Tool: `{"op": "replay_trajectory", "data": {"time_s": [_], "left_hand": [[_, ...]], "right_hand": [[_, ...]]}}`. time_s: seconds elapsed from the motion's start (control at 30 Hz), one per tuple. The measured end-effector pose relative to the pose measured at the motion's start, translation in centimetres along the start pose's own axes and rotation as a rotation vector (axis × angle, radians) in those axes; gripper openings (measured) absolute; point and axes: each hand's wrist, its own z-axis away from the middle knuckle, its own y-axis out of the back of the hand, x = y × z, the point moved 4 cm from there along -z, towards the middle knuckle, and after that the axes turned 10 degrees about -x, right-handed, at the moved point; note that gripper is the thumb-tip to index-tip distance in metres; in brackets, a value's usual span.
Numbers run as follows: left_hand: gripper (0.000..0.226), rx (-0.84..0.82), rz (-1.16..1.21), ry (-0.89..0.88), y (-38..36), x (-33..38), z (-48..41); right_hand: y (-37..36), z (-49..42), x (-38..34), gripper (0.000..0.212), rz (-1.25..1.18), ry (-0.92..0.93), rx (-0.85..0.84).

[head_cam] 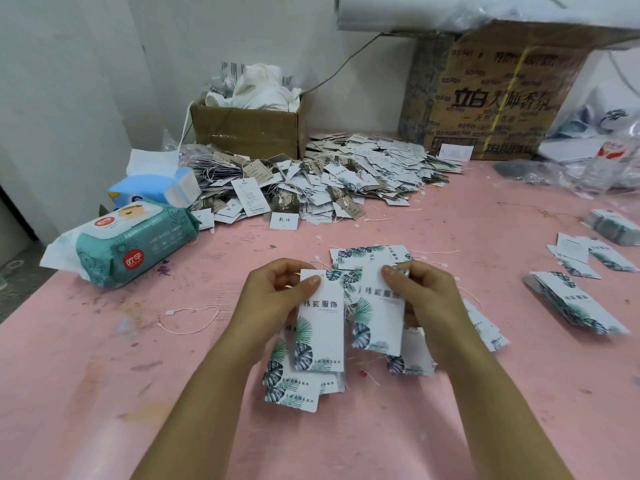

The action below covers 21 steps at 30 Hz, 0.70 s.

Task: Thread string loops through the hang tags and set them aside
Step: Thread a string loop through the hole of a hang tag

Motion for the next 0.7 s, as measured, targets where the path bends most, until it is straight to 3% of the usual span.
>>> {"op": "replay_trajectory", "data": {"time_s": [0.27,0.4,0.6,0.7], "left_hand": [[0.008,-0.042,0.019,0.013,-1.6,0.1,0.4],[0.008,-0.057,0.032,0.019,-2.0,0.2,0.6],[0.009,-0.072,0.043,0.025,-2.1,0.4,0.8],[0.011,-0.063,0.036,0.027,-2.1,0.3,0.7]], "right_hand": [[-1.9,-0.1,0.6,0.035,0.177,0.089,-0.021],[-2.4,0.3,0.1,0.042,0.415,0.157,0.013],[-2.7,0.5,0.2,0.041,0.582,0.208,0.022],[-2.8,0.5,0.0,0.022,0.567,0.223,0.012]]}}
